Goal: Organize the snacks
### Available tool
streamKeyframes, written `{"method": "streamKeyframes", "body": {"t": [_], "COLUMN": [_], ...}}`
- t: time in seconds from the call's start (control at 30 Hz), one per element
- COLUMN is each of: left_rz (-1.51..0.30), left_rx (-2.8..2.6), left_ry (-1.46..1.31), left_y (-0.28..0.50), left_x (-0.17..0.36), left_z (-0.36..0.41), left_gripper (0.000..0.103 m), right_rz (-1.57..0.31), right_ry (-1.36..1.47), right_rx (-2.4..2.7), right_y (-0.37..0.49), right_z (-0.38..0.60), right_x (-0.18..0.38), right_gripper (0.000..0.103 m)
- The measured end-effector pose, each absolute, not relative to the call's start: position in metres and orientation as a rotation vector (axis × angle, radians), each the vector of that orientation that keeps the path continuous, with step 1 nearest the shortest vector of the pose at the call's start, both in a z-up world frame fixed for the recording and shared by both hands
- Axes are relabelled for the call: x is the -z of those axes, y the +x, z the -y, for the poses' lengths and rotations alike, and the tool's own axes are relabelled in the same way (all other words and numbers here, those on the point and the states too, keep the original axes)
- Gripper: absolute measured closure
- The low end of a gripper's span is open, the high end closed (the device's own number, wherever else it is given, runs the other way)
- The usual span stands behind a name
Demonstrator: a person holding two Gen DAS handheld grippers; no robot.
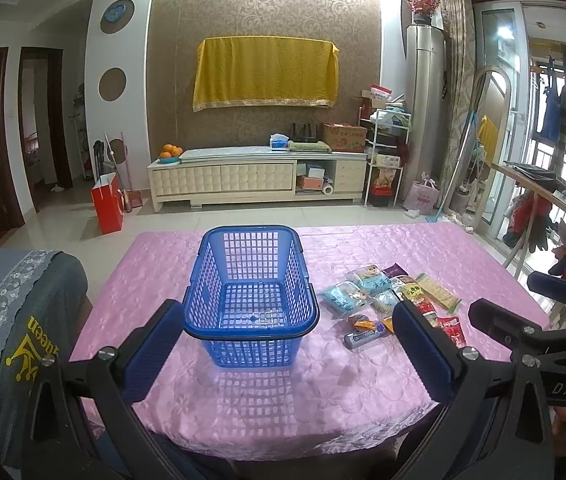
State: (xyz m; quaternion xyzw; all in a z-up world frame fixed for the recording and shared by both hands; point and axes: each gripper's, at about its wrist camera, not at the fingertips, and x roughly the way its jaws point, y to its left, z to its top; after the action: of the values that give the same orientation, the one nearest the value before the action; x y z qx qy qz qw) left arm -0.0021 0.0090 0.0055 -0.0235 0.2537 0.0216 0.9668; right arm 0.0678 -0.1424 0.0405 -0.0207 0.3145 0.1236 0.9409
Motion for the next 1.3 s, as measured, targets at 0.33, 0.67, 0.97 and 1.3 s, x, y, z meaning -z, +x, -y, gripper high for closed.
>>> {"method": "streamKeyframes", "body": {"t": [0.33,0.67,0.97,1.3], "left_rz": [-0.518,-0.558,-0.701,-0.834], "left_rx": [-0.049,-0.04,0.011,0.081], "left_ry": [-0.04,-0.005,0.038,0.119], "left_y": [-0.005,0.022,0.098,0.171], "left_x": [-0.006,-0.009,0.014,0.059], "left_z": [-0.008,0.006,0.049,0.116], "left_gripper": [0.0,0.0,0.0,0.0], "right_rz": [-0.649,-0.681,-0.753,-0.882], "right_ry": [-0.045,-0.035,-0.017,-0.029], "right_rx": [-0.263,-0.273,-0.225,-0.197], "right_y": [0.068,0.098,0.159,0.218], "right_z": [0.141,0.156,0.214,0.265], "right_x": [-0.041,-0.038,-0.015,0.033], "right_gripper": [0.0,0.0,0.0,0.005]}}
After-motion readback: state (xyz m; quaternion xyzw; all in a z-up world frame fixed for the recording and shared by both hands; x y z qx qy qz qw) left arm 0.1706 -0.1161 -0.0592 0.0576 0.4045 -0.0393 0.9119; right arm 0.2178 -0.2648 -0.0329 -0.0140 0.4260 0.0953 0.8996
